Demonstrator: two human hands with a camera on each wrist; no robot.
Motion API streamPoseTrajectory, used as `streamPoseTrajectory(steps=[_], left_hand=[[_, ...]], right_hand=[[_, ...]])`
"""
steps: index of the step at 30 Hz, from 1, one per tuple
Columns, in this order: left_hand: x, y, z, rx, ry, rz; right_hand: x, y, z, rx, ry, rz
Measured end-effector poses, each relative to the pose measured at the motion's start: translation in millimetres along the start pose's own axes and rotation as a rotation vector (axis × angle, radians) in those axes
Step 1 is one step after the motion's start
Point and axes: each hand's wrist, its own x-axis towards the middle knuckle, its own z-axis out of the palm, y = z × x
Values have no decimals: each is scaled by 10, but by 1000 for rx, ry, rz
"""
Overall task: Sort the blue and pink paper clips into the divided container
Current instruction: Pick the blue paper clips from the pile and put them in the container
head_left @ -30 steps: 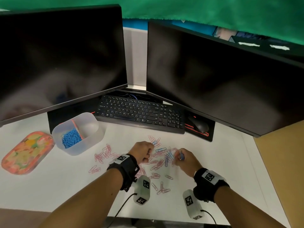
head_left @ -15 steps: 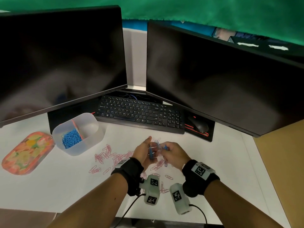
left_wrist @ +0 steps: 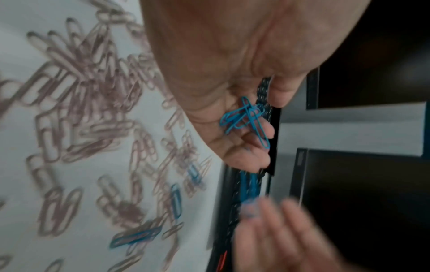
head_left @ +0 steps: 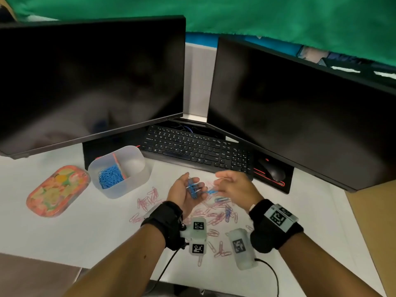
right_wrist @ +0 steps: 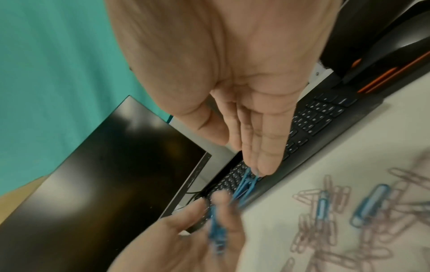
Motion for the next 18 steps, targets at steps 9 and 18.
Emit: streamPoseTrajectory(steps=[9,18], left_hand=[[-263,1018,-555,-102,80,246],[-394,1634,-1177,343,498,329]], right_hand=[[54,300,-82,360,53,192],[254,742,-37,69,116,225]])
